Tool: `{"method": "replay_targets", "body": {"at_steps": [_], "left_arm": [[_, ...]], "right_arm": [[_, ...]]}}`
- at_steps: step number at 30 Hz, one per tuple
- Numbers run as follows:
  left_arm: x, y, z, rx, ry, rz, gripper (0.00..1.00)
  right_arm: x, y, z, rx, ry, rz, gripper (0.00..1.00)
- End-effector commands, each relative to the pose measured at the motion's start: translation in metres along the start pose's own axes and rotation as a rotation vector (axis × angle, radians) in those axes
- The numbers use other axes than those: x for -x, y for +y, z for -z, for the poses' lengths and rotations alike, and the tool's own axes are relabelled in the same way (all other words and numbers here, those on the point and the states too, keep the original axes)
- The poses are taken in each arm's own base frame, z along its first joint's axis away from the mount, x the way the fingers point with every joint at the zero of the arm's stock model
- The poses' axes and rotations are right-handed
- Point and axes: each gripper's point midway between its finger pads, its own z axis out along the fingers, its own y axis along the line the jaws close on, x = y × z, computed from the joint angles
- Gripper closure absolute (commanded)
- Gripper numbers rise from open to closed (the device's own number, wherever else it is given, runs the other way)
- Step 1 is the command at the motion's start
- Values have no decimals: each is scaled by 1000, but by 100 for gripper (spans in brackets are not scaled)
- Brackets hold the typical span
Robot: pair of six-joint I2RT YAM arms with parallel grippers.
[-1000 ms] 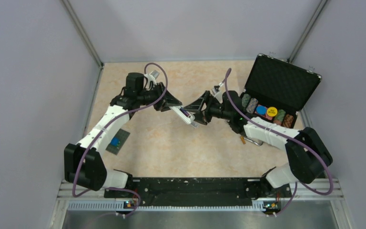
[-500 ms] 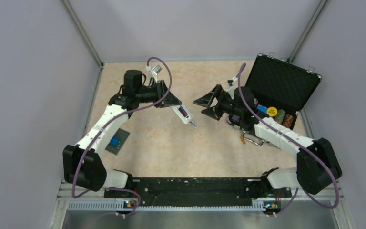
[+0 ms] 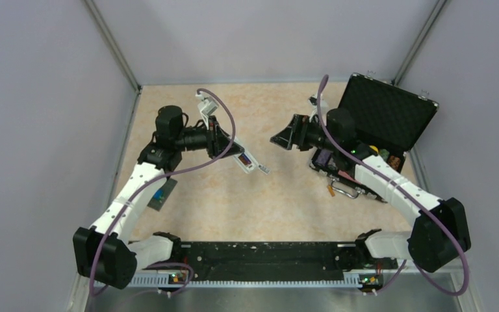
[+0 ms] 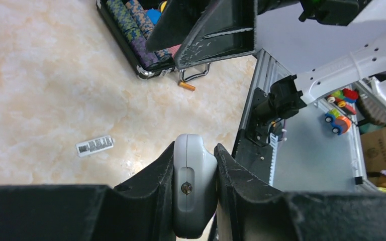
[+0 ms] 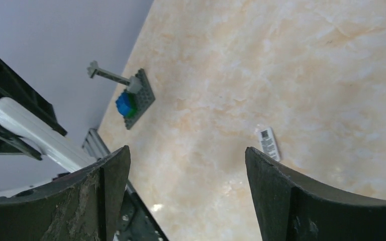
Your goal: Load the batteries into the remote control
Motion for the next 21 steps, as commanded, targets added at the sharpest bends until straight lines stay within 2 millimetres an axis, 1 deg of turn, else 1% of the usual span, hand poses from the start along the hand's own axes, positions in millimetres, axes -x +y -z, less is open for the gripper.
{"method": "replay_targets", "body": {"at_steps": [1, 3, 5, 7, 9, 12, 14, 15, 18, 21], "left_arm": [[5, -17, 6, -82, -56, -222, 100], [6, -23, 8, -107, -72, -257, 100], [5, -25, 9, -112, -78, -266, 100], [6, -24, 9, -103, -86, -262, 100], [7, -22, 8, -96, -87, -244, 100], [10, -19, 7, -79, -92, -204, 100], [14, -13, 5, -41, -104, -162, 100], [17, -8, 5, -6, -119, -130, 100], [25, 6, 5, 86, -167, -81, 100], [28, 15, 5, 134, -200, -57, 100]], "right_arm": [[6, -14, -1, -38, -2, 191, 19], [-1, -28, -8, -66, 23, 206, 25], [-10, -41, -17, -98, 51, 234, 34], [-16, -55, -24, -157, 65, 263, 38], [-21, -63, -33, -183, 84, 279, 42], [-33, -71, -45, -208, 117, 287, 41], [-42, -77, -53, -224, 147, 302, 39], [-50, -84, -57, -244, 172, 304, 38], [-68, -112, -63, -340, 249, 277, 36], [-75, -128, -60, -419, 274, 257, 36]]}}
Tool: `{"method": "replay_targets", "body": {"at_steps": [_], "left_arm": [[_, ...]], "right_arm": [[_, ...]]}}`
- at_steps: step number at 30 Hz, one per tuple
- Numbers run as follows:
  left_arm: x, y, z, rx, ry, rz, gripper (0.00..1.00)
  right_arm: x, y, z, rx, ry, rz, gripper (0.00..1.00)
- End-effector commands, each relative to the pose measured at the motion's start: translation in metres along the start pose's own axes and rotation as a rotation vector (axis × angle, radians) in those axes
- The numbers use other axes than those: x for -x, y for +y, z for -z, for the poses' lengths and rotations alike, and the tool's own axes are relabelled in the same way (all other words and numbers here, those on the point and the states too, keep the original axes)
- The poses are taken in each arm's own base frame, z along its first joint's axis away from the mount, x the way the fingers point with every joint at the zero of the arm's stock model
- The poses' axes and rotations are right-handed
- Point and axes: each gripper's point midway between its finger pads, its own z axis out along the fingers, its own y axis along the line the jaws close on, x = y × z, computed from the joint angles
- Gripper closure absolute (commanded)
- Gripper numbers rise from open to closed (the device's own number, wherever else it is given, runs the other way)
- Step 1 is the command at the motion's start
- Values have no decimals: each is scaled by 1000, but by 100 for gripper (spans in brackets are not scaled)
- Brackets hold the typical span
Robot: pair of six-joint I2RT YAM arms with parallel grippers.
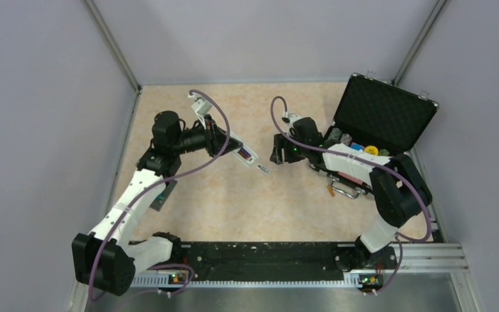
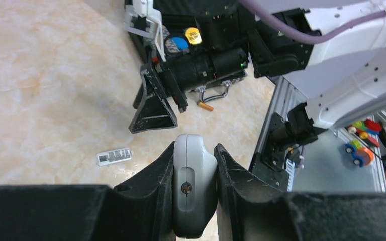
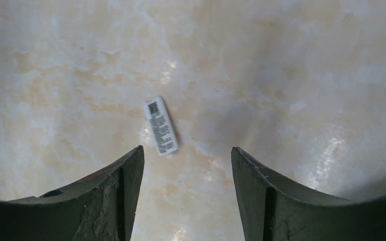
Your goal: Load the batteries into the remote control
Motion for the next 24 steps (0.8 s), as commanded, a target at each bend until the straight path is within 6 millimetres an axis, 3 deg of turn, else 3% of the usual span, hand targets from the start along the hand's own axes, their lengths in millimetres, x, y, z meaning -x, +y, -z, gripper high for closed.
{"method": "replay_targets", "body": {"at_steps": [1, 5, 10, 16, 20, 24], "left_arm": [[23, 14, -1, 96, -106, 3, 100], [19, 24, -4, 128, -108, 54, 100], [20, 26, -7, 121, -128, 86, 100], [27, 34, -5, 161, -197, 57, 100], [29, 40, -2, 191, -247, 39, 100], [27, 44, -4, 193, -248, 55, 100]], "right_arm": [[3, -19, -2, -125, 12, 5, 36], [-9, -42, 12, -269, 52, -31, 36], [-31, -81, 54, -530, 73, -88, 38], [-43, -90, 104, -634, 11, -181, 55], [-56, -97, 127, -696, 26, -222, 56], [-89, -114, 133, -727, 107, -355, 55]]}}
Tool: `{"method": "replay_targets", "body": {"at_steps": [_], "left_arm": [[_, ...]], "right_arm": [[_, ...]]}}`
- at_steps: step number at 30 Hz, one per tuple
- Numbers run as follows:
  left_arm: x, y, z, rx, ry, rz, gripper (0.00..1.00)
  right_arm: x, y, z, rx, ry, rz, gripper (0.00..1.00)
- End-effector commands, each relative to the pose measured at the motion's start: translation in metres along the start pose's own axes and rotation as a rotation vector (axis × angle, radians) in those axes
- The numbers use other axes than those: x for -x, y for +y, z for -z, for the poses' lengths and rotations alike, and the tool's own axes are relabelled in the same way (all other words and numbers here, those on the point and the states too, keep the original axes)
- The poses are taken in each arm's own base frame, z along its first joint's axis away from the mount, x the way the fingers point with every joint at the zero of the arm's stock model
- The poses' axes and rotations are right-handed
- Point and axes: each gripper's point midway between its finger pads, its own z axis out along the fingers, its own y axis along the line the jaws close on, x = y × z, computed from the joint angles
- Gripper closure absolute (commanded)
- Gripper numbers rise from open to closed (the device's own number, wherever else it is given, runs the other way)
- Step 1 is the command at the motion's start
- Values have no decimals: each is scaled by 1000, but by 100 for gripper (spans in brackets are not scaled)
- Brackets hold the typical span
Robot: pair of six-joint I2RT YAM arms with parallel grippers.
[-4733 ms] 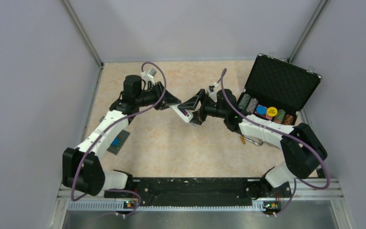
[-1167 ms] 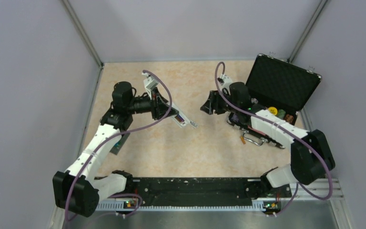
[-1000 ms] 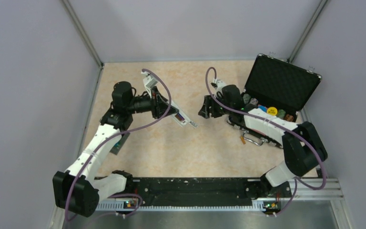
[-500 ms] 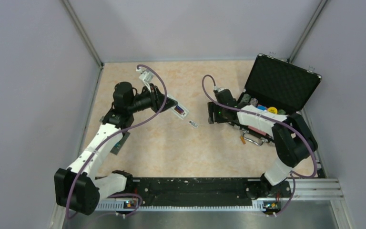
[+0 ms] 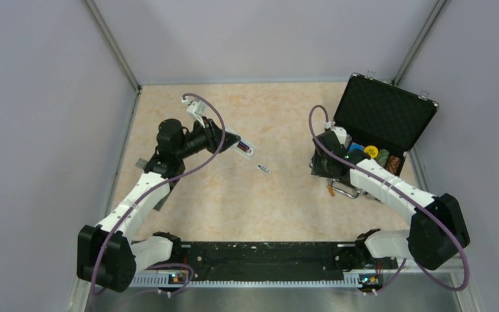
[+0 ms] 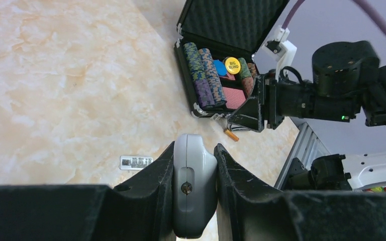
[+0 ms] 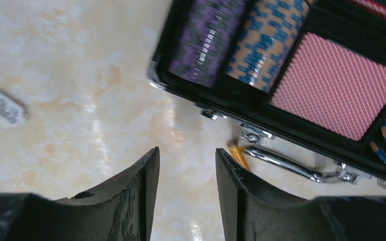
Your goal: Load the batteries into the remote control
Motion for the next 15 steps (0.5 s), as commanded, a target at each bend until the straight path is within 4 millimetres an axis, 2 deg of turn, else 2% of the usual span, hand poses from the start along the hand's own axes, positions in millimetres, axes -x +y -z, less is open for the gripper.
{"method": "replay_targets", "body": {"at_steps": [1, 3, 10, 15], "left_arm": [[27, -11, 0, -31, -105, -55, 100], [26, -11, 0, -32, -101, -48, 100], [24, -7, -2, -26, -93, -38, 100], [25, -7, -3, -28, -91, -33, 100]], "right_arm": [[-42, -43, -9, -114, 149, -138, 55], [-50, -49, -11, -122, 174, -164, 55], [-76, -52, -18, -120, 247, -149, 58], [-85, -56, -26, -126, 254, -128, 61]]}}
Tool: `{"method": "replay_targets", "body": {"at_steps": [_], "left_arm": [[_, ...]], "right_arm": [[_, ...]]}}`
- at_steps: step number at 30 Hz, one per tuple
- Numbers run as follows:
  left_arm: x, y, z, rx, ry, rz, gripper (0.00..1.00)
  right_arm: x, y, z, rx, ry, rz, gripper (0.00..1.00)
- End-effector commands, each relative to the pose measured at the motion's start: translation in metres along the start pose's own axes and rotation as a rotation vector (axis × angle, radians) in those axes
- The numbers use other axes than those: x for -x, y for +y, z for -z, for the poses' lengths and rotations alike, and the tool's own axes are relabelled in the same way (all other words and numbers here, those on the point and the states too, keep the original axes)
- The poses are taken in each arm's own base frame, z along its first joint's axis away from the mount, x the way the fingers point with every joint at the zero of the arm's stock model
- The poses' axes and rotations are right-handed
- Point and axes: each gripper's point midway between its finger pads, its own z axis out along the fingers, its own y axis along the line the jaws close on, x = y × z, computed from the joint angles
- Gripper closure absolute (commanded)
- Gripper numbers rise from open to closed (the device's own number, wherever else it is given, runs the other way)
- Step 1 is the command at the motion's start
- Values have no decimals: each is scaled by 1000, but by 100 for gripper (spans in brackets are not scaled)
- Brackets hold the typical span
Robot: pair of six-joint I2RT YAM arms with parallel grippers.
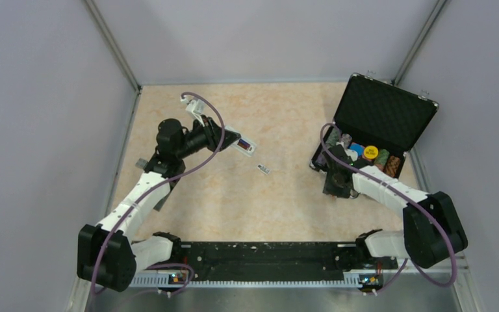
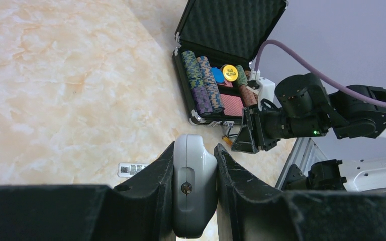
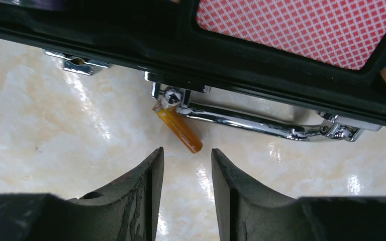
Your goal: Load the batteries into the remote control
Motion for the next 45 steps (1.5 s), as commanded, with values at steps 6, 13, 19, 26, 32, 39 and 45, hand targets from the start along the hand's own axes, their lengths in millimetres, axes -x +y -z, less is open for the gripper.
{"method": "replay_targets", "body": {"at_steps": [6, 13, 19, 26, 32, 39, 45], "left_arm": [[19, -8, -4, -40, -56, -23, 100], [19, -9, -4, -40, -54, -25, 100], [17, -7, -4, -31, -50, -20, 100], [11, -4, -9, -35, 4, 17, 100], [1, -1, -16, -46, 76, 76, 100], [-21, -2, -23, -125, 177, 160, 100], [-53, -28, -25, -385, 340, 192, 100]], "right_arm": [[6, 3, -19, -12, -15, 38, 62], [10, 3, -27, -23, -22, 62, 62], [9, 6, -30, -7, -2, 90, 62], [5, 8, -27, 13, 11, 103, 81], [5, 13, -26, 44, 18, 120, 96], [20, 46, 0, 232, -36, 164, 100], [40, 98, 63, 499, -131, 240, 100]]}}
